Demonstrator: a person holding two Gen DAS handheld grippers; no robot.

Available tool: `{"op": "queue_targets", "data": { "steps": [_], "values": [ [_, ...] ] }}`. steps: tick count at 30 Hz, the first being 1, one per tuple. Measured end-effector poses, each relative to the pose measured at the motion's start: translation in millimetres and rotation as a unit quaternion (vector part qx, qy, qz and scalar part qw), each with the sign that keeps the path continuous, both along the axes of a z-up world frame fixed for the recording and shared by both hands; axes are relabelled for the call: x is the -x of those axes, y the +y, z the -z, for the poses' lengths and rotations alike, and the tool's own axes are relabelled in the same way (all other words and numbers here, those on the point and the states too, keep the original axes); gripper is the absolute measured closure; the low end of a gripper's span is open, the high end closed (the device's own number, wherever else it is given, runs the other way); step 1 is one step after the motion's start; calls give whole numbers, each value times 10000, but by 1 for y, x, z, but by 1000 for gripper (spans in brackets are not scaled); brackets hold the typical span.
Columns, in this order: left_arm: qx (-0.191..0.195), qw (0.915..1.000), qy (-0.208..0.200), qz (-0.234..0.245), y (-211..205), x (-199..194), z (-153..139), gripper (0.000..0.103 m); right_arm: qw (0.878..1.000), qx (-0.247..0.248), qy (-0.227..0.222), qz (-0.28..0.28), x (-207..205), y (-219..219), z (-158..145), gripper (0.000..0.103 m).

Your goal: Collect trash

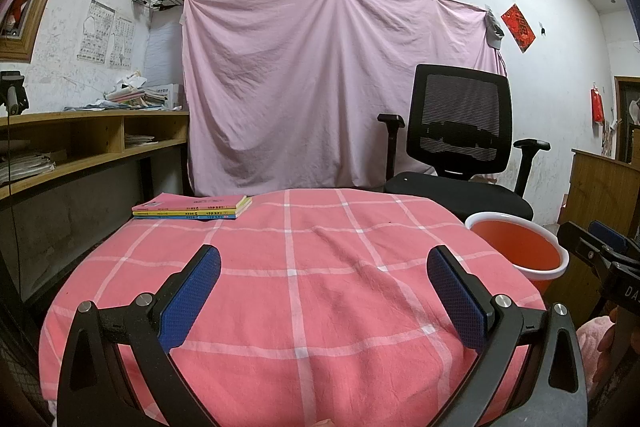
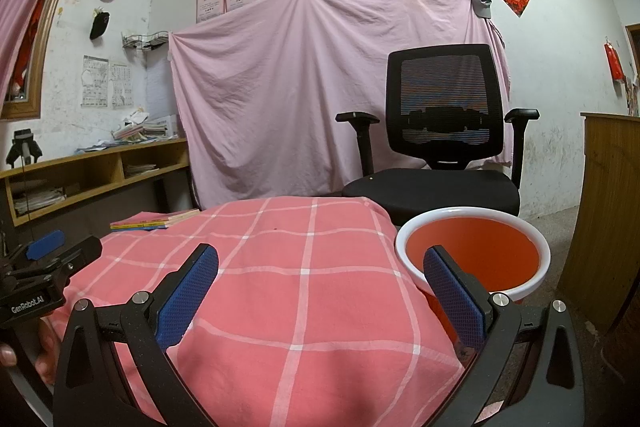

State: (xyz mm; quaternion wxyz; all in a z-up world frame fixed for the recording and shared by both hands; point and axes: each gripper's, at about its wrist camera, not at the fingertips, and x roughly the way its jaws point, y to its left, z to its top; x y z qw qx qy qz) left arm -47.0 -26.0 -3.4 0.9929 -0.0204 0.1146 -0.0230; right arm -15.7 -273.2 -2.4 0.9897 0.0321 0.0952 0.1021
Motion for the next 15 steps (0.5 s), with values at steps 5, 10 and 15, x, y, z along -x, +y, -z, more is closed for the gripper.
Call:
{"op": "queue_targets", "data": {
  "steps": [5, 10, 15],
  "values": [
    [2, 10000, 5, 9, 0, 0, 0, 2, 10000, 1, 1, 1, 0, 1, 0, 0],
    [20, 10000, 37, 27, 0, 0, 0, 2, 10000, 2, 7, -5, 2, 2, 0, 0],
    [70, 9999, 92, 34, 5, -1, 2, 2, 10000, 1, 7, -1, 2, 2, 0, 0]
  ]
}}
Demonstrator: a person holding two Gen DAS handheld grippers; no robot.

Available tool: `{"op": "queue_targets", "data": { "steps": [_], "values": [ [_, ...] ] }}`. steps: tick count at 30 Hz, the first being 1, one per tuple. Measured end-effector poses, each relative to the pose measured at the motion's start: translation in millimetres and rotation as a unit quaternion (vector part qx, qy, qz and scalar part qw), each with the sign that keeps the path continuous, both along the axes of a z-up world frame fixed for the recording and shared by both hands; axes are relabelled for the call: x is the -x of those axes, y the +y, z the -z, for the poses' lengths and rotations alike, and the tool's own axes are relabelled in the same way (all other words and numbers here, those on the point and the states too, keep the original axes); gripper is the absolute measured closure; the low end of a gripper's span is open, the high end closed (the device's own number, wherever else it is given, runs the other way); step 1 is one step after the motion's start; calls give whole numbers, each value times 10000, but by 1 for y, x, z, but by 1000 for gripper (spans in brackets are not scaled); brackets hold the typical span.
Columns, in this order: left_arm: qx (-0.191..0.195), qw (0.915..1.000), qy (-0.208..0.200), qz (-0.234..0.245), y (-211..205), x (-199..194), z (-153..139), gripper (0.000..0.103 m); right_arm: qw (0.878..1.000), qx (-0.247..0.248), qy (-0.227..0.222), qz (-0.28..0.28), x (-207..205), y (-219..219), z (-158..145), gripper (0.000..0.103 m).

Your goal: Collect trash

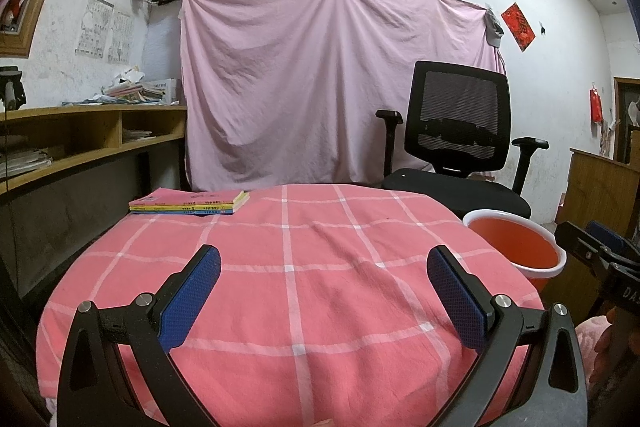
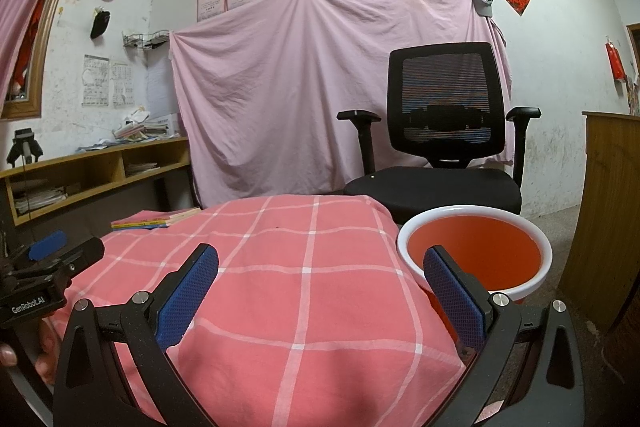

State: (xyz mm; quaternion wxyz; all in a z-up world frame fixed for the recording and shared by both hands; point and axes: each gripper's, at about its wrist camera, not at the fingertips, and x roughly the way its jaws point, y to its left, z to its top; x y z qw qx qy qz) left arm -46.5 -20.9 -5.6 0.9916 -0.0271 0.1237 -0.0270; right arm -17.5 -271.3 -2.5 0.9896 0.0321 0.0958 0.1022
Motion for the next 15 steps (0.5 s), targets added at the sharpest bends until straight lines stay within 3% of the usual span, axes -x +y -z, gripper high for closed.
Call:
{"op": "queue_targets", "data": {
  "steps": [15],
  "values": [
    [-187, 9996, -40, -190, -8, 0, 0, 2, 10000, 18, 50, -29, 8, 6, 6, 0]
  ]
}}
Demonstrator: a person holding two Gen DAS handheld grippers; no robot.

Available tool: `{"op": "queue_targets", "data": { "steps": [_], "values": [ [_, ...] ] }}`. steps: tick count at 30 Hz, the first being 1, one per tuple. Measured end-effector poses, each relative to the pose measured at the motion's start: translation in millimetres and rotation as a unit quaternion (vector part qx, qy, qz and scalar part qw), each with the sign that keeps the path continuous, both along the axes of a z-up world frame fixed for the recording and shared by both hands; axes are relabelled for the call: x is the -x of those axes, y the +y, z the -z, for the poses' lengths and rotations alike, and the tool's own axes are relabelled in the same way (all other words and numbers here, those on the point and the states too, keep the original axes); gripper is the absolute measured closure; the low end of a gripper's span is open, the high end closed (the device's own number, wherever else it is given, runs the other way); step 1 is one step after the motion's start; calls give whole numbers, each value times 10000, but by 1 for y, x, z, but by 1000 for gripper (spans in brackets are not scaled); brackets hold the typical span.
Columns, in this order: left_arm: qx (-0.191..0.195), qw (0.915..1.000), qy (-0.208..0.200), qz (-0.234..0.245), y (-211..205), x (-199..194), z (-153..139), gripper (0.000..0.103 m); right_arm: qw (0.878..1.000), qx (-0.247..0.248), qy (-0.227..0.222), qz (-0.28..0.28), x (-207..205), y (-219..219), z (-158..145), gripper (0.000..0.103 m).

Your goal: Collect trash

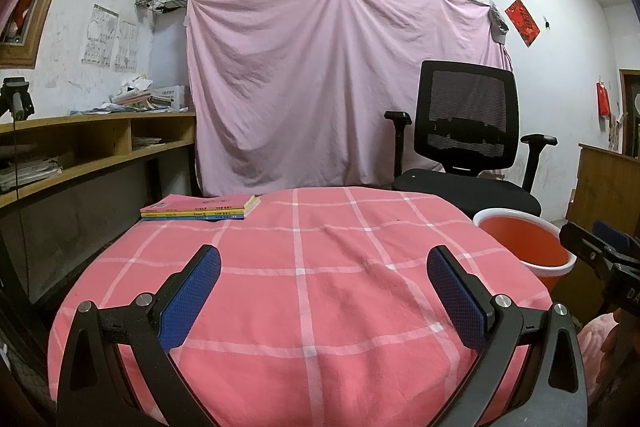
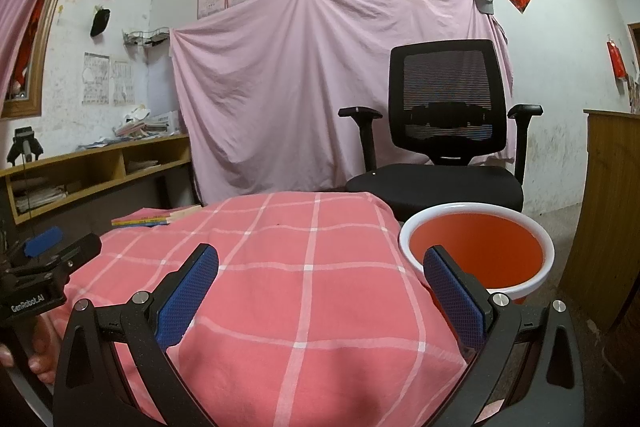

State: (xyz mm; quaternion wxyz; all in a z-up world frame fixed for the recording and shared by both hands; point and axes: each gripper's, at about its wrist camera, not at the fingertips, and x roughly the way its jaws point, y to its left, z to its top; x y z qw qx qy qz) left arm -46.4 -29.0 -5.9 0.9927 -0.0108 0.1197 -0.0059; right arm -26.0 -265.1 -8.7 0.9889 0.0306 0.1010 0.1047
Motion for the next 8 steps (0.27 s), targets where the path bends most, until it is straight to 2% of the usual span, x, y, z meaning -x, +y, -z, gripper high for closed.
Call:
{"op": "queue_targets", "data": {
  "steps": [8],
  "values": [
    [1, 10000, 17, 16, -3, 0, 1, 2, 10000, -1, 26, -4, -1, 2, -1, 0]
  ]
}}
